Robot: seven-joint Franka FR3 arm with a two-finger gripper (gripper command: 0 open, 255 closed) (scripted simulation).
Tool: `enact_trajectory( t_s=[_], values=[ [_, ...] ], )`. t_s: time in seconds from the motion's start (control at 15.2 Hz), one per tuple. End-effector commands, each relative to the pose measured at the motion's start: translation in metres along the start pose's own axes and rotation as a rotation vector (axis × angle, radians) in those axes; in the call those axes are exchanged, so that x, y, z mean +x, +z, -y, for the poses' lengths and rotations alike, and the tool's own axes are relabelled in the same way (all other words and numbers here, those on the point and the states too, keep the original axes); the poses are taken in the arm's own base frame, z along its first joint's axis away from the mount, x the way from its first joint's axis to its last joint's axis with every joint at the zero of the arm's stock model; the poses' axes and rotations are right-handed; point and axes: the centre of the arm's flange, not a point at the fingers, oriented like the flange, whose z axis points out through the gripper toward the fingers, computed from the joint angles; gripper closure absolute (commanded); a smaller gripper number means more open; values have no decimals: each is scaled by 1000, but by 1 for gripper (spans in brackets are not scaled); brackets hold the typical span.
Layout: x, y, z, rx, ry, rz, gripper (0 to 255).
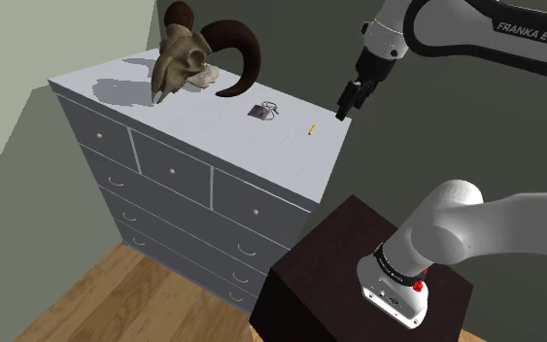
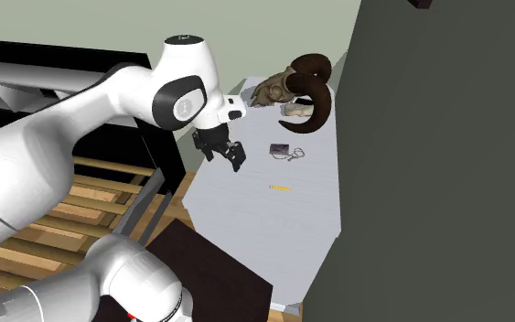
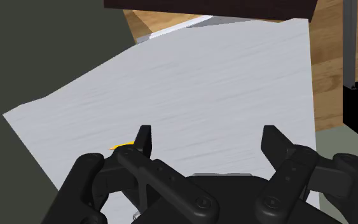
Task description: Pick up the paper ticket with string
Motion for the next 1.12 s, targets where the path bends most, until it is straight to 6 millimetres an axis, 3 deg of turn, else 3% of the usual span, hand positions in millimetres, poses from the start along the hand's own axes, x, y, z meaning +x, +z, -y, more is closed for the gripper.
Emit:
enact_trajectory(
  t_s=[0.0, 0.53, 1.06],
  values=[
    [0, 0, 0, 0, 0, 0, 0],
    [123, 41, -17, 40, 21, 167, 0],
    [238, 102, -34, 80, 42, 334, 0]
  ],
)
